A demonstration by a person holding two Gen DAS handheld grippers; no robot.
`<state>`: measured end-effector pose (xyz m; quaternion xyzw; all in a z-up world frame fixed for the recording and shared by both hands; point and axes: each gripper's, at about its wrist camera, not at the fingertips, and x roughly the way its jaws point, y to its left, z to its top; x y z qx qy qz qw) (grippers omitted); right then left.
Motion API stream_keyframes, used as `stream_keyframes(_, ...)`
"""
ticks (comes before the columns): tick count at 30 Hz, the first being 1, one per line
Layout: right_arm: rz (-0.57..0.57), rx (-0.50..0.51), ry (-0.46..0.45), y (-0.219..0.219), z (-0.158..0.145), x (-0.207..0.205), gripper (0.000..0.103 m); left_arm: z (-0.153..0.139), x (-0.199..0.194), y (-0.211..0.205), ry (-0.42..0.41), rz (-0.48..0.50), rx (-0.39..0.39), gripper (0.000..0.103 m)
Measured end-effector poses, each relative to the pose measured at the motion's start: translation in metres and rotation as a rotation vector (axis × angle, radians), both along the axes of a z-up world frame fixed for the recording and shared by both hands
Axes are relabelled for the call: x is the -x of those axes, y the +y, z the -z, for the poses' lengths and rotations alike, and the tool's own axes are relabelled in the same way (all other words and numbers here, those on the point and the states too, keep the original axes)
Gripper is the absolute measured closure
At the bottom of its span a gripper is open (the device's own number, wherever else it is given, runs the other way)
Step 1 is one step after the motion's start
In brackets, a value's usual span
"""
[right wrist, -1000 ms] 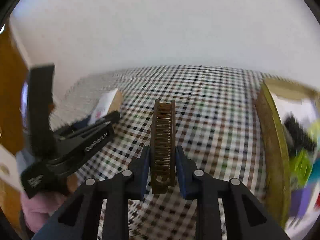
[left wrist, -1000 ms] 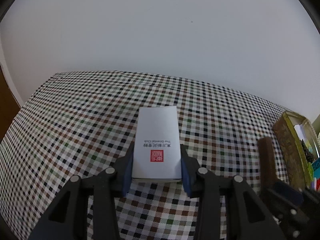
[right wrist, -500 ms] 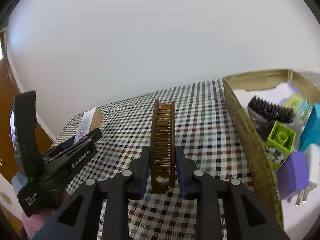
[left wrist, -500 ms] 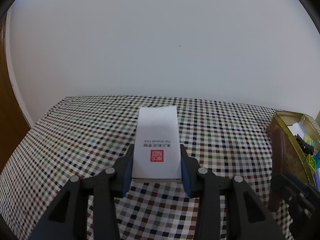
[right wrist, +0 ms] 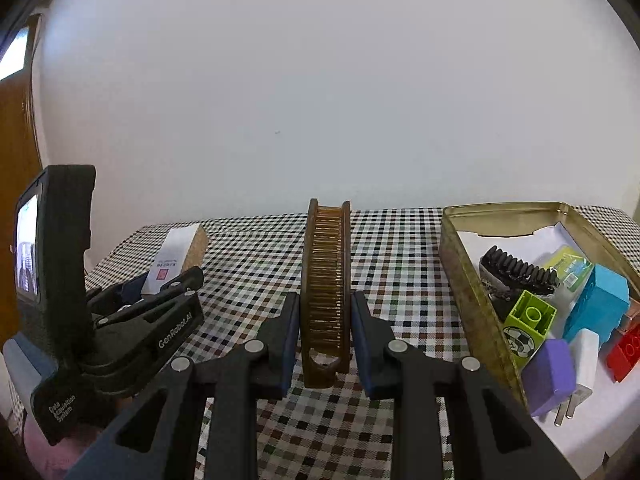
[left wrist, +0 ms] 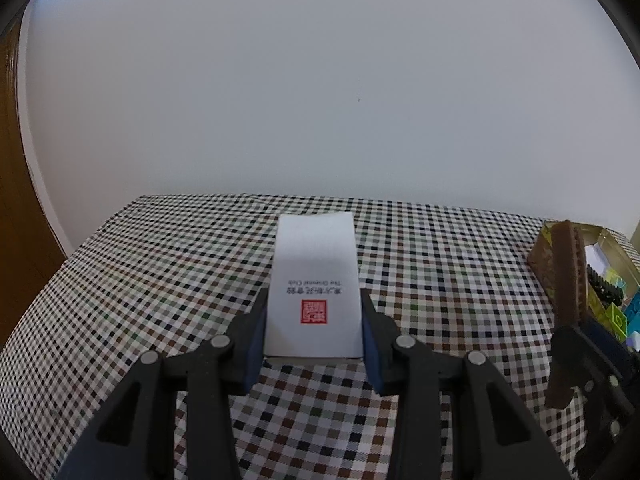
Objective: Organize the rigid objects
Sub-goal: 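Lift and carry the white box and brown comb over the gold tray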
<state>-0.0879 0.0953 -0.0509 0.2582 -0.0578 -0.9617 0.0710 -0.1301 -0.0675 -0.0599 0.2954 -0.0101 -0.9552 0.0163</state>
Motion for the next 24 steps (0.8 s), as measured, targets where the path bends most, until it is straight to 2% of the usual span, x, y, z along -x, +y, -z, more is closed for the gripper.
stream_keyframes(24,-0.015,-0.018,0.026,-0.002,0.013,0.0,0.075,-0.002,-0.023,0.01,0.015,-0.001,-0.027,0.064)
